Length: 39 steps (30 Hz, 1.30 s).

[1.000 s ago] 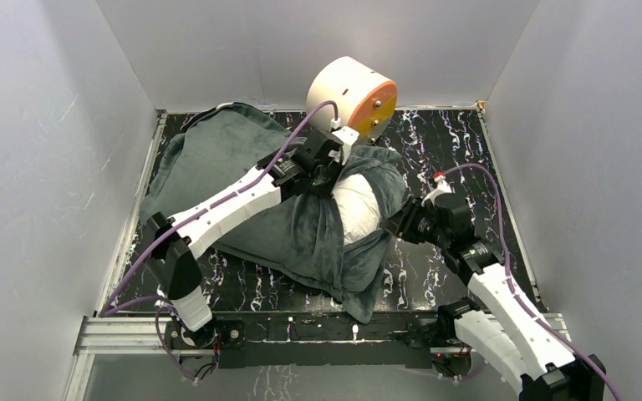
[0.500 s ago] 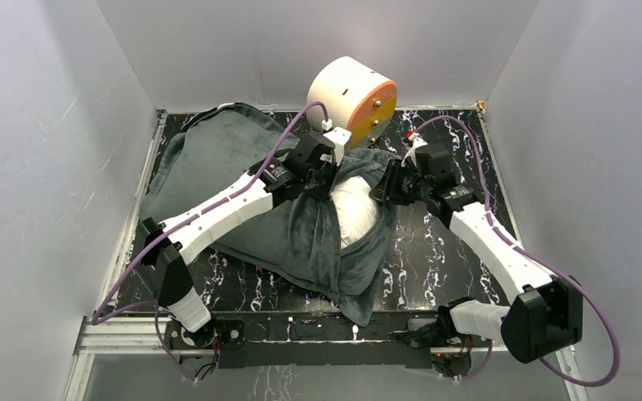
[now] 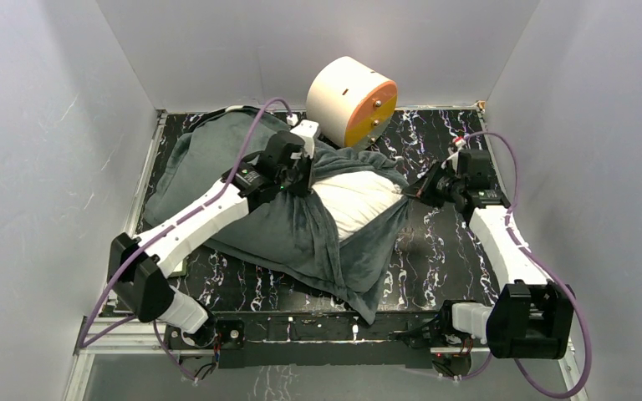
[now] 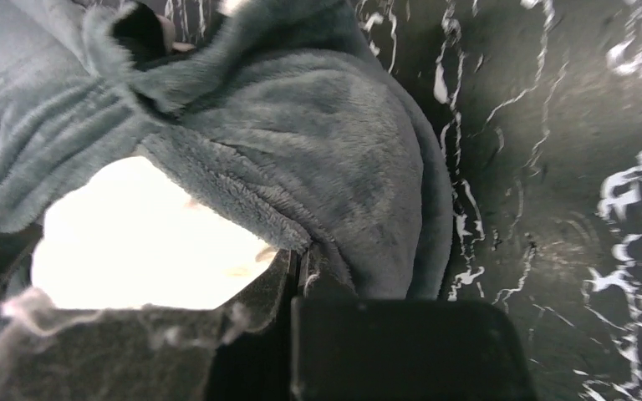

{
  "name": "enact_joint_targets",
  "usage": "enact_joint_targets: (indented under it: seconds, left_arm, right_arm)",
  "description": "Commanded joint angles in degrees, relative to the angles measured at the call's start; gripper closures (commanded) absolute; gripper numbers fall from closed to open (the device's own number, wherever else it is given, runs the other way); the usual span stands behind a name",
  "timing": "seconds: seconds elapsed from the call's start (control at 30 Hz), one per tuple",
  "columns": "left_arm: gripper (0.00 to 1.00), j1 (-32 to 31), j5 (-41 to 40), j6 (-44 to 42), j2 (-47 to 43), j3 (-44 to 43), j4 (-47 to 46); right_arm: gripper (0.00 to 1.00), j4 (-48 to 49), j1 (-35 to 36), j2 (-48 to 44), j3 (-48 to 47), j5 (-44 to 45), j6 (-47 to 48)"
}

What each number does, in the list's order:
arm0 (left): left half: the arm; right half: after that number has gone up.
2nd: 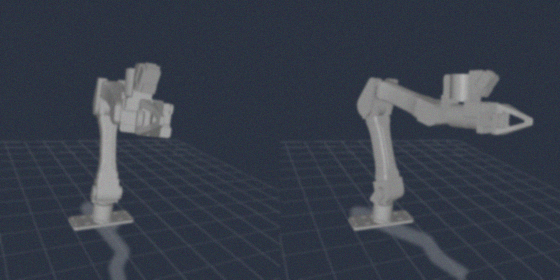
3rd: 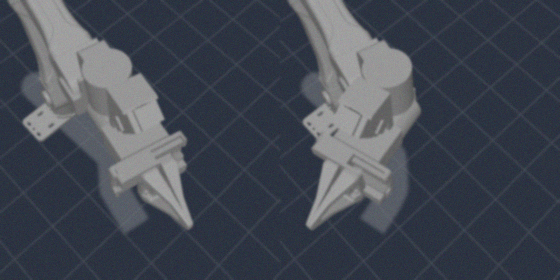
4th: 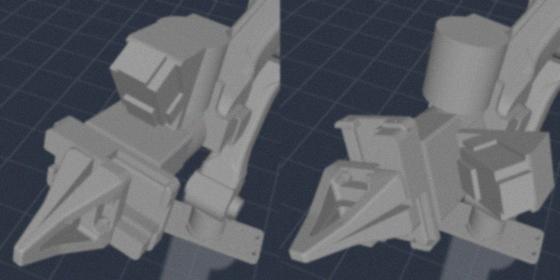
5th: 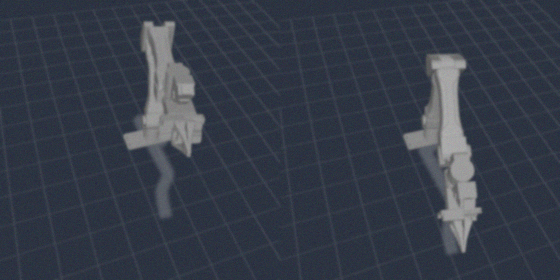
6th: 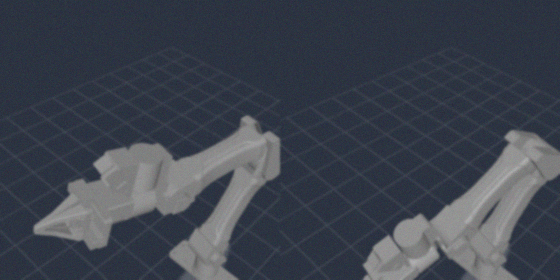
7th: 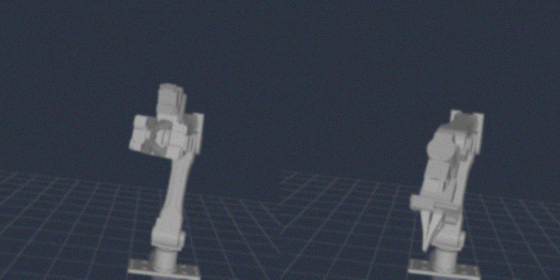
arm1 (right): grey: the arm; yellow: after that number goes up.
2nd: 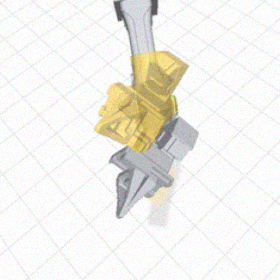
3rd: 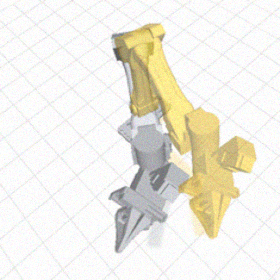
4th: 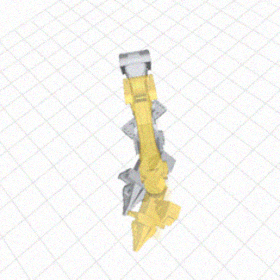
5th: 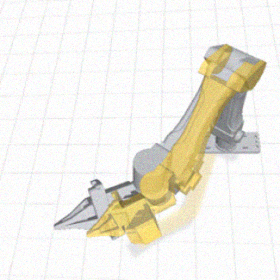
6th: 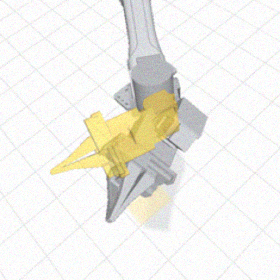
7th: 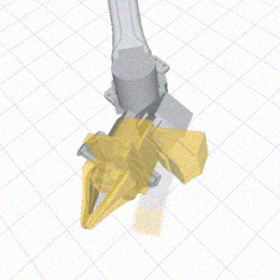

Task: Remove the pillowcase from the pillow
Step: Remove the pillow from the pillowcase.

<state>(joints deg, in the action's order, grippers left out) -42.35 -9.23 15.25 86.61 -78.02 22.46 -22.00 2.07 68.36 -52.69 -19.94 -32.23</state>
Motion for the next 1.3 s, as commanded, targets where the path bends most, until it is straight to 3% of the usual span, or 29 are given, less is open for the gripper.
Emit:
enact_joint_targets:
  seconds: [0.0,0.1,0.27,0.3,0.33,0.4,0.47,0.77,1.07,1.27]
  left_arm:
    - [1.0,6.49,-0.02,-3.25,-5.43,3.33,8.62]
    - [1.0,6.37,12.61,-3.43,-4.22,1.64,6.89]
    - [0.71,5.02,15.24,-3.47,-1.84,-3.56,7.51]
    - [0.66,3.67,11.72,-3.91,-1.47,-5.44,8.27]
    - [0.61,0.27,3.18,-4.84,-1.21,-7.68,9.31]
    - [0.34,-9.36,-14.92,-8.55,-1.22,-10.56,8.07]
    - [0.2,-13.64,-17.66,-10.53,-0.08,-13.15,7.14]
    - [0.08,-21.18,-6.65,-18.47,10.65,-21.19,7.91]
    - [0.07,-22.43,-1.73,-20.68,20.55,-25.51,9.32]
    - [0.07,-21.62,-21.89,-17.67,26.04,-27.71,12.42]
  right_arm:
    - [1.0,8.33,-5.73,1.41,9.9,2.93,-3.02]
    - [1.0,8.31,-5.76,5.41,12.1,0.69,-1.79]
    - [0.98,10.26,-5.76,4.36,13.13,-5.5,-0.81]
    - [0.97,10.29,-5.76,3.51,12.87,-6.01,-0.55]
    - [0.96,10.31,-5.76,2.68,12.7,-6.72,-0.42]
    - [0.95,9.84,-5.78,1.29,11.97,-8.33,0.36]
    - [0.94,8.79,-5.76,0.01,11.49,-8.41,0.41]
    - [0.93,9.7,-5.75,-3.05,13.26,-10.29,-2.0]
    - [0.92,8.88,-5.81,-6.19,14.43,-10.87,-2.72]
    - [0.92,7.04,-5.78,-7.94,14.41,-8.94,-1.69]
